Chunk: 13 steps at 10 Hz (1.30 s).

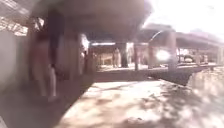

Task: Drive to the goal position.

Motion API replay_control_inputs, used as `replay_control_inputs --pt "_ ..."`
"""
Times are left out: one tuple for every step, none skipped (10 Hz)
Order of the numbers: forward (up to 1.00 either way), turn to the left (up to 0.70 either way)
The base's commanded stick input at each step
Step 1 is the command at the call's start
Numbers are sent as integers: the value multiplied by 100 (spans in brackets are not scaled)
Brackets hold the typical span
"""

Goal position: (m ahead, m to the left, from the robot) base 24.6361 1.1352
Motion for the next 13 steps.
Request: replay_control_inputs --pt "85 0" --pt "85 0" --pt "85 0" --pt "85 0" --pt "85 0" --pt "85 0" --pt "85 0" --pt "85 0" --pt "85 0" --pt "85 0" --pt "85 0" --pt "85 0" --pt "85 0"
